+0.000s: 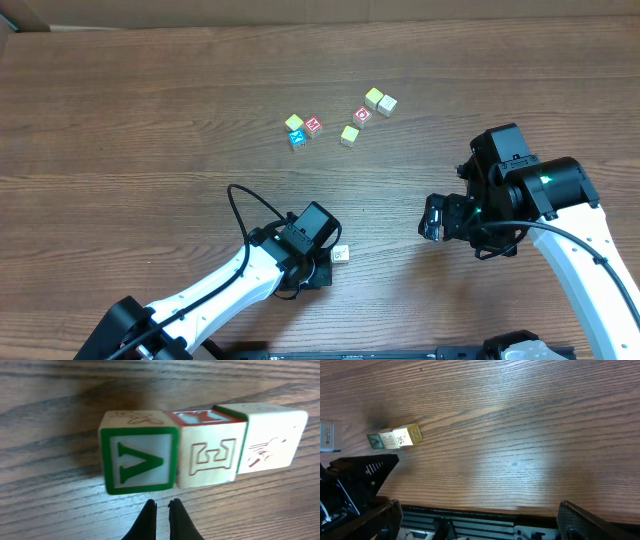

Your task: Flip 5 blocks

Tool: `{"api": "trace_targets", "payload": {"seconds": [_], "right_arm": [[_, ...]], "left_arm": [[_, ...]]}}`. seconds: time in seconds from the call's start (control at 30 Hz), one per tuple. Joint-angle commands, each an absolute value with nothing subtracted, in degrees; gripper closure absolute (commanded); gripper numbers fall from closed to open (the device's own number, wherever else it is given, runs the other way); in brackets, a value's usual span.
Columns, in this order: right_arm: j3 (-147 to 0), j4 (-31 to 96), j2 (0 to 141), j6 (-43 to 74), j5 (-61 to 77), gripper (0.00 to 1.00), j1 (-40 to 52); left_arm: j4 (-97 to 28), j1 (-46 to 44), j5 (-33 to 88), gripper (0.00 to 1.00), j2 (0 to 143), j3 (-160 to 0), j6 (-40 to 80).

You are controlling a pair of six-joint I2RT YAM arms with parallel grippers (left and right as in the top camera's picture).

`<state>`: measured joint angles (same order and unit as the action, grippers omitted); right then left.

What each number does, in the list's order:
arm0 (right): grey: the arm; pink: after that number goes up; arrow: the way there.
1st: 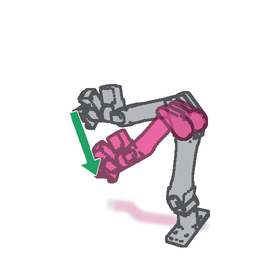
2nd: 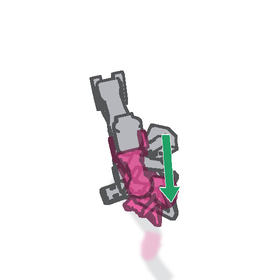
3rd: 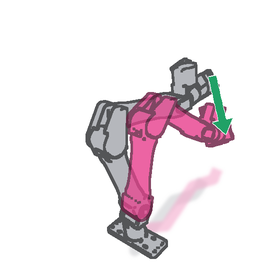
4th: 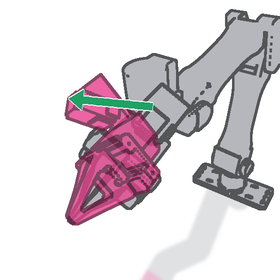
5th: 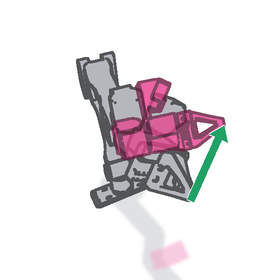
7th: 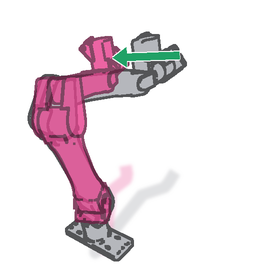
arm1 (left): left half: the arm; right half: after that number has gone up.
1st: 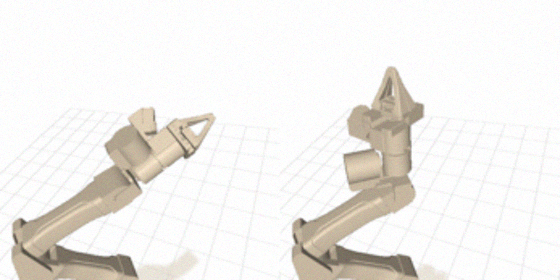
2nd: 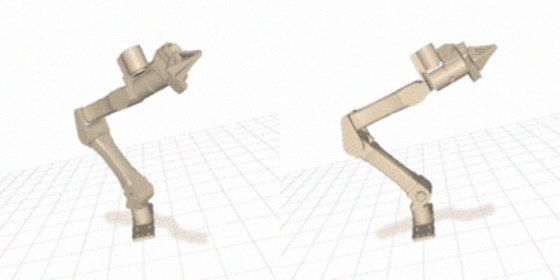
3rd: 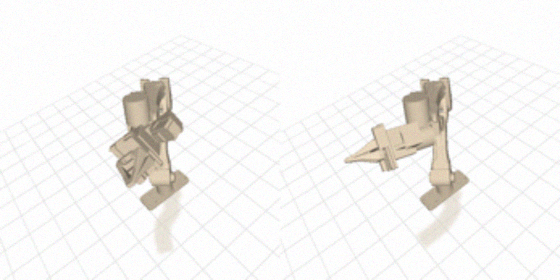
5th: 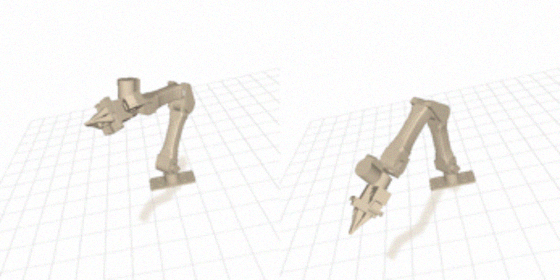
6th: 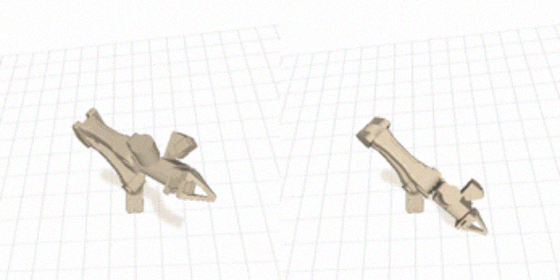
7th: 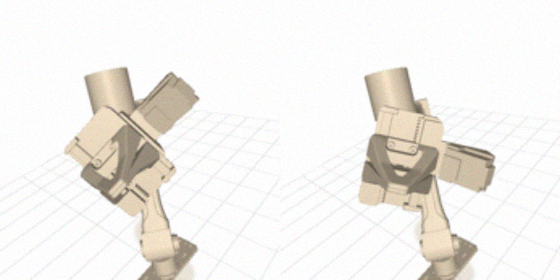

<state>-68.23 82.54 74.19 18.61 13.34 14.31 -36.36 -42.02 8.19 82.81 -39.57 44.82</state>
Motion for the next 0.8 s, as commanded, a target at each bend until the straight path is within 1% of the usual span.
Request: {"api": "trace_targets", "payload": {"seconds": [0.0, 0.77], "right_arm": [[-68.16, 82.52, 73.63, 19.16, 13.80, 0.00, 14.57], [-68.18, 83.22, 73.63, 19.16, 13.78, 0.00, 14.57]], "left_arm": [[-35.59, -42.46, 9.04, 0.96, 82.13, -39.27, 43.68], [-32.03, -42.46, 9.98, 0.96, 87.00, -39.27, 43.94]]}}
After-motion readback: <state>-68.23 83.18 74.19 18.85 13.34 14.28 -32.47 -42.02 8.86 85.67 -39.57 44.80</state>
